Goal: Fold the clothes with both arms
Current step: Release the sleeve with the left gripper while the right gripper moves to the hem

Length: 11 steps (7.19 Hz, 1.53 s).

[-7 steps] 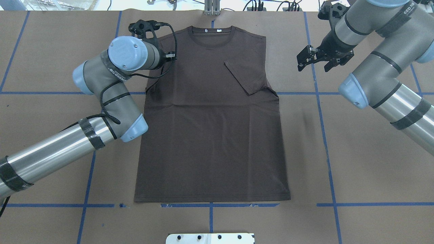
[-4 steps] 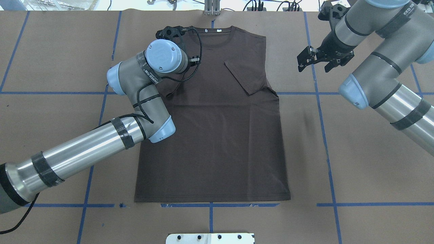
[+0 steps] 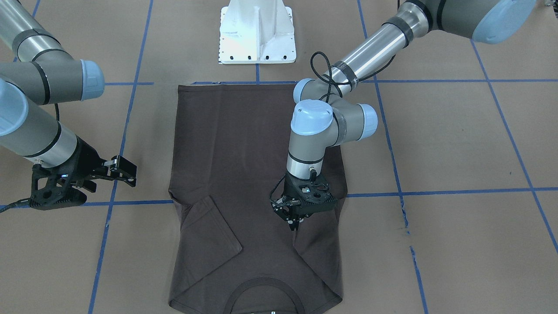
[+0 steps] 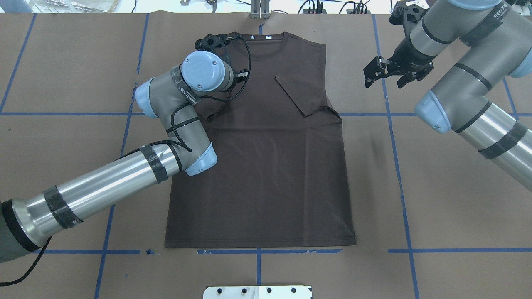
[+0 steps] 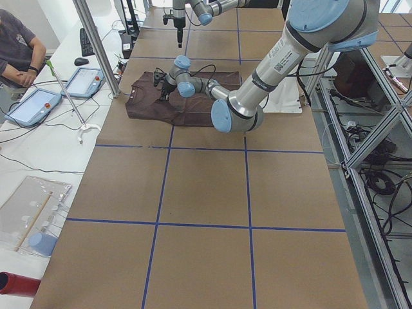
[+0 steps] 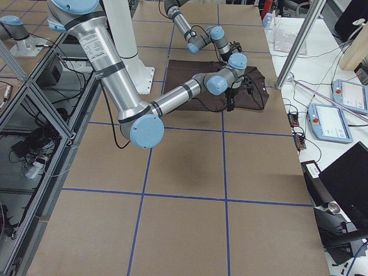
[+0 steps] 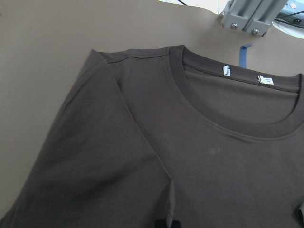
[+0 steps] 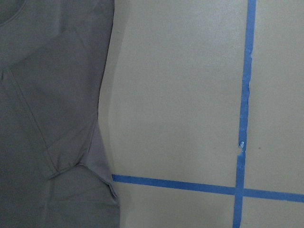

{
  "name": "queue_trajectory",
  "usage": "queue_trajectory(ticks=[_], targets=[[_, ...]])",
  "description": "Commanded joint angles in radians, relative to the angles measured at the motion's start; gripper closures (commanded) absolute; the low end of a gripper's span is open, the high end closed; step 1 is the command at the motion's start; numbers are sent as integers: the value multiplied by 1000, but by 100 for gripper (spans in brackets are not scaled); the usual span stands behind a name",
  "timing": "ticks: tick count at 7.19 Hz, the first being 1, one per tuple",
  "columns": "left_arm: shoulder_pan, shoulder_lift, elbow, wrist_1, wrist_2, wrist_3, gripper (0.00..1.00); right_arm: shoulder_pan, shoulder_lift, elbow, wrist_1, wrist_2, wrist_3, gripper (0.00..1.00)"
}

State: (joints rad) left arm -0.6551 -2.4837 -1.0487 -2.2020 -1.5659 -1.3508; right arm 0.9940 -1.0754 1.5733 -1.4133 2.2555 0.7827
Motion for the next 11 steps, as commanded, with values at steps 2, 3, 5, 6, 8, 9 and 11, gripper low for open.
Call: queue_trajectory(ticks=[2,3,5,6,8,9,11], targets=[[-1,75,-141,-13,-67,12,0,3,-29,34,-1,-34,3,0],[-4,165,-262,-12,-116,16,0,-15,-100,101,-1,-53,70,0],[-8,308,-496,135,-161,57,0,-148,-179,187,17,-166,228,0],[-11,328,-598,272,-174,137,0,-208,-225,256,37,-183,374,0],[-11,423,-767,340,-174,168,0,-383,-426,388,257,-319,588,0],[-11,433,-801,341,-174,164,0,-491,-443,418,258,-418,639,0],[-11,431,-817,341,-172,156,0,-648,-446,435,255,-537,714,0]])
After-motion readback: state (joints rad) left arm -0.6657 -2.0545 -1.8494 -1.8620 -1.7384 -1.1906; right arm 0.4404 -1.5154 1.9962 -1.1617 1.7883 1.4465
